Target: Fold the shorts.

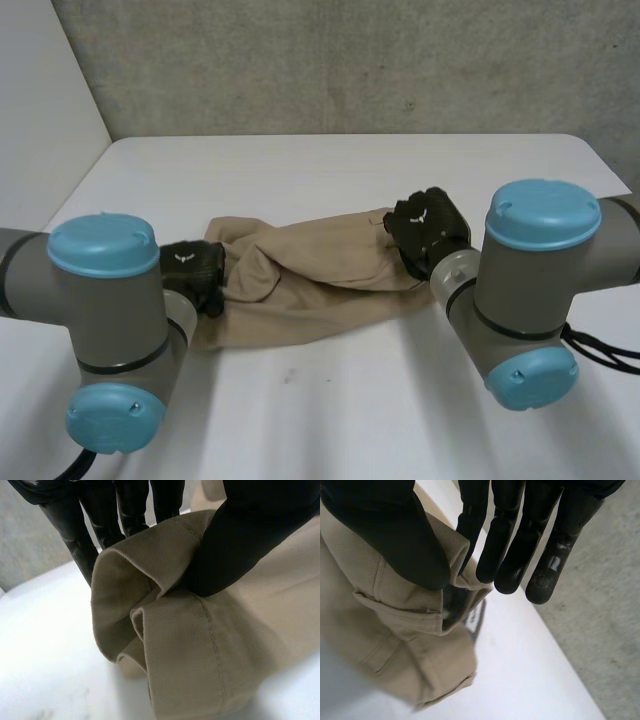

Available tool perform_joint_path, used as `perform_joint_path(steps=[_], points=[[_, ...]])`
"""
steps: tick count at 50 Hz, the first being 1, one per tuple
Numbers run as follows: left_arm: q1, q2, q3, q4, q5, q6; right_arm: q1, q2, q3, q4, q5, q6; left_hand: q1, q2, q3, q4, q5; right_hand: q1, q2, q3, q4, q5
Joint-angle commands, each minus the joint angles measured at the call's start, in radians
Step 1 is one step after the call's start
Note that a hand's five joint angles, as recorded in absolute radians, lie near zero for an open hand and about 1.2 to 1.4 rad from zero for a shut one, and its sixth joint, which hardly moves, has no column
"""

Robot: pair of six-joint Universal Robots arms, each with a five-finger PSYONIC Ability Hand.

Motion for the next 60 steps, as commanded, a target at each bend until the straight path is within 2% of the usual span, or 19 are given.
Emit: perform_joint_path(steps=[1,7,9,17,22,27,30,34,37,42,43,48,53,60], points=[[0.000,0.071,-0.001,-0.019,0.006,0.012,-0.006,-0.076,-0.026,0.043,-0.009,-0.011,0.280,0.211,0.226,0.202,0.254,0.413,0.221,0.219,0.208,0.241],[0.006,0.173,-0.008,-0.085,0.009,0.026,-0.024,-0.180,-0.041,0.135,-0.049,-0.020,0.280,0.211,0.226,0.202,0.254,0.413,0.221,0.219,0.208,0.241],[0.005,0.214,-0.007,-0.129,0.019,0.027,-0.042,-0.199,-0.053,0.219,-0.075,-0.036,0.280,0.211,0.226,0.202,0.254,0.413,0.221,0.219,0.208,0.241],[0.011,0.308,0.047,-0.290,0.153,0.102,-0.072,-0.225,-0.144,0.554,-0.107,-0.112,0.280,0.211,0.226,0.202,0.254,0.413,0.221,0.219,0.208,0.241],[0.034,0.297,0.068,-0.287,0.164,0.159,-0.069,-0.191,-0.174,0.609,-0.112,-0.119,0.280,0.211,0.226,0.202,0.254,0.413,0.221,0.219,0.208,0.241],[0.051,0.150,0.136,-0.261,0.168,0.239,-0.062,-0.075,-0.239,0.609,-0.111,-0.120,0.280,0.211,0.226,0.202,0.254,0.413,0.221,0.219,0.208,0.241],[0.066,0.052,0.217,-0.237,0.167,0.270,-0.059,0.002,-0.329,0.571,-0.108,-0.097,0.280,0.211,0.226,0.202,0.254,0.413,0.221,0.219,0.208,0.241],[0.069,-0.060,0.410,-0.183,0.167,0.297,-0.059,0.089,-0.510,0.400,-0.095,-0.010,0.280,0.211,0.226,0.202,0.254,0.413,0.221,0.219,0.208,0.241],[0.068,-0.097,0.550,-0.119,0.167,0.300,-0.061,0.099,-0.587,0.295,-0.097,0.048,0.280,0.211,0.226,0.202,0.254,0.413,0.221,0.219,0.208,0.241],[0.068,-0.094,0.696,0.078,0.164,0.297,-0.065,0.062,-0.645,0.010,-0.095,0.153,0.280,0.211,0.226,0.202,0.254,0.413,0.221,0.219,0.208,0.241],[0.068,-0.088,0.703,0.160,0.164,0.294,-0.068,0.048,-0.642,-0.027,-0.089,0.162,0.280,0.211,0.226,0.202,0.254,0.413,0.221,0.219,0.208,0.241],[0.059,-0.005,0.650,0.337,0.161,0.291,-0.073,-0.022,-0.577,-0.151,-0.086,0.194,0.280,0.211,0.226,0.202,0.254,0.413,0.221,0.219,0.208,0.241],[0.060,0.076,0.495,0.353,0.165,0.279,-0.078,-0.079,-0.440,-0.168,-0.103,0.203,0.280,0.211,0.226,0.202,0.254,0.413,0.221,0.219,0.208,0.241],[0.066,0.193,0.190,0.345,0.165,0.195,-0.131,-0.159,-0.228,-0.116,-0.144,0.191,0.280,0.211,0.226,0.202,0.254,0.413,0.221,0.219,0.208,0.241]])
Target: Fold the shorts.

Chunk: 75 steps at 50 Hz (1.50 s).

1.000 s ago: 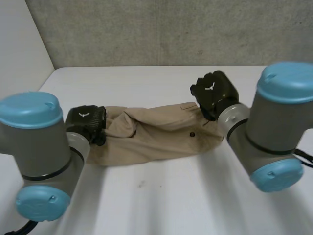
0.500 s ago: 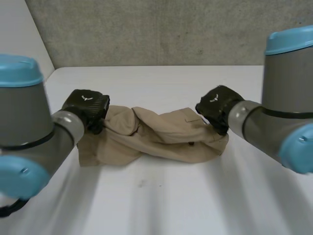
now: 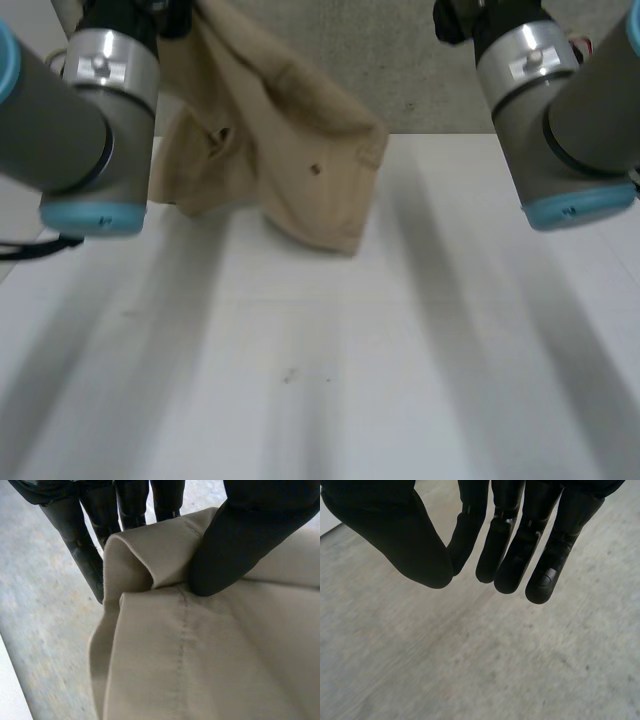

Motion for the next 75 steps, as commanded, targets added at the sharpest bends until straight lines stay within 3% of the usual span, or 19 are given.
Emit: perform_joint_path(steps=[1,5,8,9,10,13,21,35,40,50,51,53,55,56,59,62,69,75], points=[[0.003,0.105,-0.299,-0.020,0.001,-0.073,-0.054,-0.064,0.203,0.083,-0.045,-0.011,0.275,0.201,0.209,0.198,0.254,0.394,0.221,0.219,0.206,0.223],[-0.005,0.139,-0.439,-0.064,0.002,-0.081,-0.082,-0.068,0.292,0.203,-0.084,-0.002,0.275,0.201,0.209,0.198,0.254,0.394,0.221,0.219,0.206,0.223],[-0.017,0.159,-0.510,-0.109,0.004,-0.081,-0.084,-0.060,0.331,0.286,-0.101,0.016,0.261,0.187,0.195,0.183,0.240,0.038,-0.135,-0.137,-0.150,-0.133],[-0.022,0.160,-0.520,-0.120,0.004,-0.081,-0.081,-0.043,0.334,0.327,-0.103,0.037,0.258,0.184,0.192,0.181,0.237,-0.243,-0.415,-0.417,-0.430,-0.413],[-0.035,0.166,-0.534,-0.144,0.003,-0.082,-0.079,-0.028,0.334,0.347,-0.104,0.053,0.258,0.184,0.192,0.181,0.237,-0.376,-0.548,-0.551,-0.564,-0.547],[-0.061,0.182,-0.542,-0.189,0.002,-0.082,-0.078,0.040,0.320,0.417,-0.111,0.129,0.258,0.184,0.192,0.181,0.237,-0.623,-0.796,-0.798,-0.811,-0.794],[-0.097,0.283,-0.537,-0.322,-0.007,-0.085,-0.073,0.116,0.259,0.402,-0.161,0.281,0.249,0.175,0.183,0.172,0.228,-0.828,-1.000,-1.003,-1.016,-0.999],[-0.147,0.442,-0.513,-0.335,-0.047,-0.097,0.073,0.301,0.110,0.261,-0.161,0.482,0.179,0.105,0.113,0.101,0.157,-0.828,-1.000,-1.003,-1.016,-0.999],[-0.180,0.478,-0.501,-0.338,-0.073,-0.136,0.143,0.376,0.040,0.208,-0.123,0.551,0.179,0.105,0.112,0.101,0.157,-0.828,-1.000,-1.003,-1.016,-0.999],[-0.204,0.518,-0.499,-0.348,-0.079,-0.154,0.223,0.482,-0.053,0.200,-0.094,0.573,0.179,0.105,0.112,0.101,0.157,-0.815,-0.988,-0.990,-1.003,-0.986],[-0.204,0.518,-0.499,-0.348,-0.079,-0.154,0.225,0.486,-0.059,0.200,-0.088,0.573,0.179,0.105,0.112,0.101,0.157,-0.757,-0.929,-0.931,-0.944,-0.928],[-0.204,0.522,-0.500,-0.353,-0.079,-0.154,0.226,0.488,-0.069,0.198,-0.046,0.568,0.179,0.105,0.112,0.101,0.157,-0.385,-0.557,-0.560,-0.573,-0.556],[-0.204,0.530,-0.502,-0.356,-0.079,-0.153,0.226,0.483,-0.071,0.195,0.000,0.564,0.179,0.105,0.112,0.101,0.157,0.142,-0.030,-0.032,-0.045,-0.029],[-0.201,0.537,-0.501,-0.359,-0.079,-0.153,0.223,0.476,-0.079,0.194,0.036,0.552,0.179,0.105,0.112,0.101,0.157,0.391,0.219,0.217,0.204,0.220],[-0.190,0.545,-0.501,-0.364,-0.077,-0.151,0.211,0.453,-0.094,0.185,0.066,0.521,0.182,0.108,0.115,0.104,0.160,0.394,0.221,0.219,0.206,0.223],[-0.160,0.548,-0.504,-0.371,-0.077,-0.148,0.179,0.368,-0.094,0.188,0.043,0.408,0.190,0.116,0.124,0.113,0.169,0.394,0.221,0.219,0.206,0.223],[-0.010,0.553,-0.502,-0.427,-0.068,-0.147,0.076,0.080,-0.025,0.316,-0.060,-0.031,0.208,0.134,0.142,0.131,0.187,0.394,0.221,0.219,0.206,0.223],[0.043,0.553,-0.504,-0.451,-0.047,-0.150,0.067,-0.090,-0.004,0.431,-0.060,-0.142,0.240,0.166,0.174,0.163,0.219,0.394,0.221,0.219,0.206,0.223]])
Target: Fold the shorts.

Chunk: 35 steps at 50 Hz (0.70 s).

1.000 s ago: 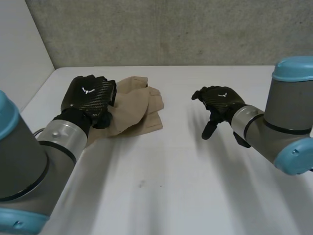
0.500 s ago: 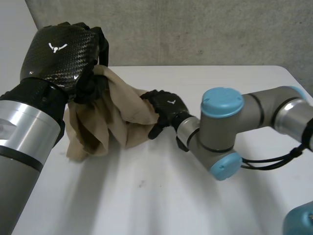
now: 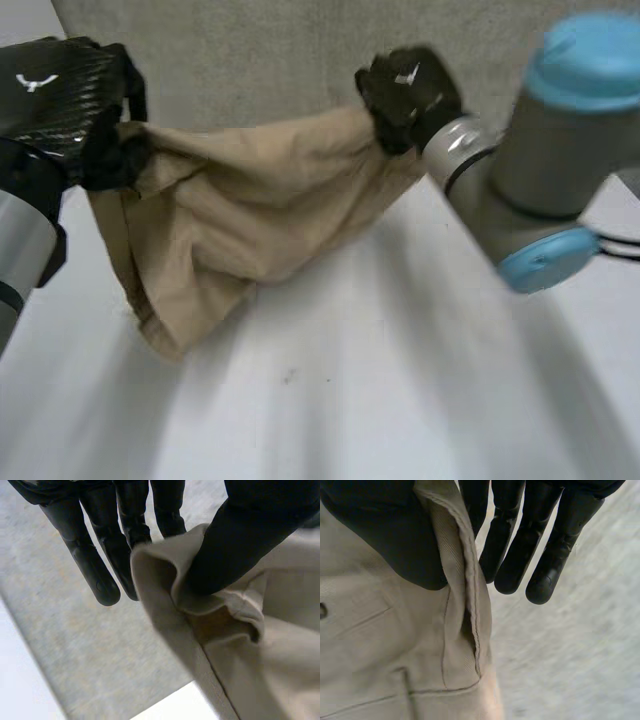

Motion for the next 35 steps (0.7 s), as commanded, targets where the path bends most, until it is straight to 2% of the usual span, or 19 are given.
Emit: perform_joint_path(steps=[1,5,8,13,19,23,26,30,31,32,35], points=[[0.068,0.000,-0.004,-0.029,0.030,-0.003,-0.018,-0.226,0.037,0.174,-0.018,-0.147,0.240,0.199,0.203,0.194,0.219,0.420,0.217,0.218,0.206,0.239],[0.068,-0.012,-0.011,-0.032,0.065,-0.005,-0.019,-0.303,0.040,0.309,-0.031,-0.158,0.251,0.211,0.214,0.206,0.231,0.420,0.217,0.218,0.206,0.239],[0.067,-0.043,-0.014,-0.037,0.079,-0.005,-0.020,-0.306,0.043,0.383,-0.031,-0.179,0.260,0.219,0.223,0.215,0.240,0.420,0.217,0.218,0.206,0.239],[0.059,-0.234,0.013,-0.029,0.081,0.000,-0.015,-0.219,0.057,0.495,-0.014,-0.297,0.275,0.234,0.237,0.229,0.254,0.420,0.217,0.218,0.206,0.239],[0.059,-0.406,0.124,-0.008,0.079,0.007,-0.015,-0.078,0.010,0.483,0.021,-0.380,0.275,0.234,0.237,0.229,0.254,0.420,0.217,0.218,0.206,0.239],[0.059,-0.541,0.304,0.035,0.078,0.014,-0.015,0.066,-0.161,0.338,0.072,-0.386,0.275,0.234,0.237,0.229,0.254,0.420,0.217,0.218,0.206,0.239],[0.062,-0.631,0.496,0.099,0.079,0.041,-0.023,0.118,-0.255,0.209,0.072,-0.380,0.275,0.234,0.237,0.229,0.254,0.420,0.217,0.218,0.206,0.239],[0.059,-0.687,0.714,0.211,0.079,0.090,-0.025,0.155,-0.363,-0.090,0.071,-0.377,0.275,0.234,0.237,0.229,0.254,0.420,0.217,0.218,0.206,0.239],[0.060,-0.687,0.743,0.242,0.079,0.096,-0.026,0.151,-0.371,-0.220,0.064,-0.374,0.275,0.234,0.237,0.229,0.254,0.420,0.217,0.218,0.206,0.239],[0.063,-0.685,0.783,0.314,0.079,0.101,-0.026,0.146,-0.368,-0.283,0.060,-0.374,0.275,0.234,0.237,0.229,0.254,0.420,0.217,0.218,0.206,0.239],[0.063,-0.678,0.803,0.432,0.070,0.104,-0.026,0.116,-0.343,-0.481,0.044,-0.374,0.275,0.234,0.237,0.229,0.254,0.420,0.217,0.218,0.206,0.239]])
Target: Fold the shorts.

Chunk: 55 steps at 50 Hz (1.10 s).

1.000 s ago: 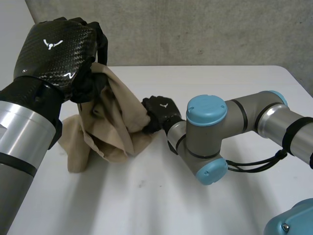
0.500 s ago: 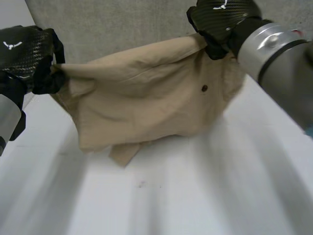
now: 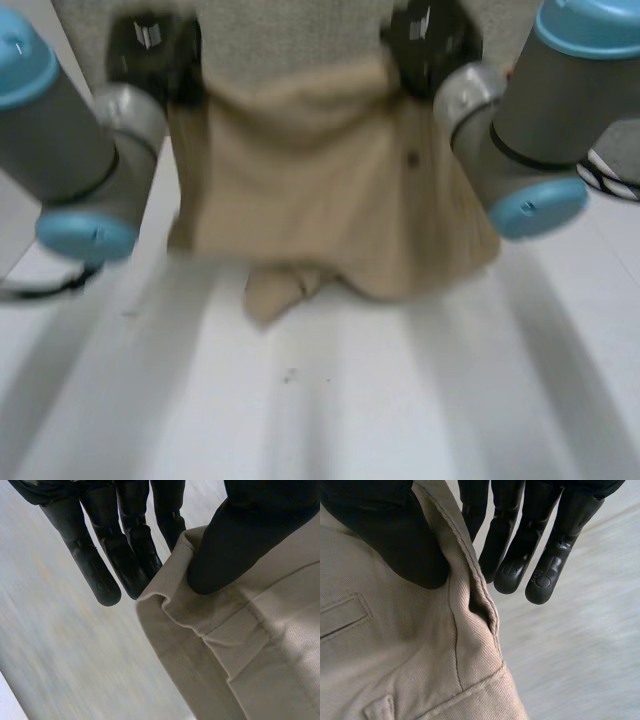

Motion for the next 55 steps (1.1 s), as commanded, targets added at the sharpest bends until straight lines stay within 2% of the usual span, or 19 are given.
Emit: perform_joint_path(steps=[1,7,16,23,27,32,33,36,41,44,47,55], points=[[-0.005,0.004,0.162,0.305,-0.012,0.033,-0.002,-0.040,-0.009,-0.479,-0.032,0.011,0.271,0.198,0.201,0.194,0.234,0.417,0.217,0.203,0.205,0.233],[-0.023,0.108,0.043,0.355,-0.007,0.030,0.001,-0.114,0.109,-0.459,-0.052,0.009,0.271,0.198,0.201,0.194,0.234,0.417,0.217,0.203,0.205,0.233],[-0.019,0.232,-0.385,0.351,-0.004,0.021,-0.001,-0.198,0.438,-0.215,-0.049,0.011,0.271,0.198,0.201,0.194,0.234,0.417,0.217,0.203,0.205,0.233],[-0.022,0.228,-0.701,0.341,-0.006,-0.008,0.011,-0.155,0.701,-0.147,-0.062,0.015,0.271,0.198,0.201,0.194,0.234,0.417,0.217,0.203,0.205,0.233],[-0.025,0.225,-0.819,0.334,-0.004,-0.013,0.013,-0.091,0.788,-0.152,-0.062,0.015,0.271,0.198,0.201,0.194,0.234,0.417,0.217,0.203,0.205,0.233],[-0.031,0.252,-0.908,0.331,-0.003,-0.007,0.010,-0.083,0.867,-0.152,-0.061,0.032,0.271,0.198,0.201,0.194,0.234,0.417,0.217,0.203,0.205,0.233],[-0.031,0.263,-0.918,0.329,-0.003,-0.007,0.005,-0.086,0.888,-0.152,-0.062,0.059,0.271,0.198,0.201,0.194,0.234,0.394,0.195,0.181,0.183,0.210],[-0.030,0.326,-0.948,0.326,0.000,-0.005,-0.010,-0.095,0.916,-0.154,-0.064,0.148,0.271,0.198,0.201,0.194,0.234,0.011,-0.189,-0.203,-0.201,-0.173],[-0.025,0.393,-0.982,0.323,0.000,-0.013,-0.117,-0.195,0.963,-0.149,-0.068,0.448,0.271,0.198,0.201,0.194,0.234,-0.389,-0.589,-0.602,-0.600,-0.573],[-0.025,0.412,-0.994,0.323,0.000,-0.013,-0.157,-0.226,0.982,-0.144,-0.076,0.579,0.271,0.198,0.201,0.194,0.234,-0.407,-0.607,-0.620,-0.619,-0.591],[-0.030,0.418,-1.004,0.323,0.000,-0.013,-0.191,-0.229,0.994,-0.141,-0.098,0.648,0.271,0.198,0.201,0.194,0.234,-0.407,-0.607,-0.620,-0.619,-0.591],[-0.028,0.417,-1.013,0.317,0.000,-0.027,-0.272,-0.217,1.003,-0.141,-0.210,0.666,0.271,0.198,0.201,0.194,0.234,-0.387,-0.587,-0.600,-0.598,-0.571]])
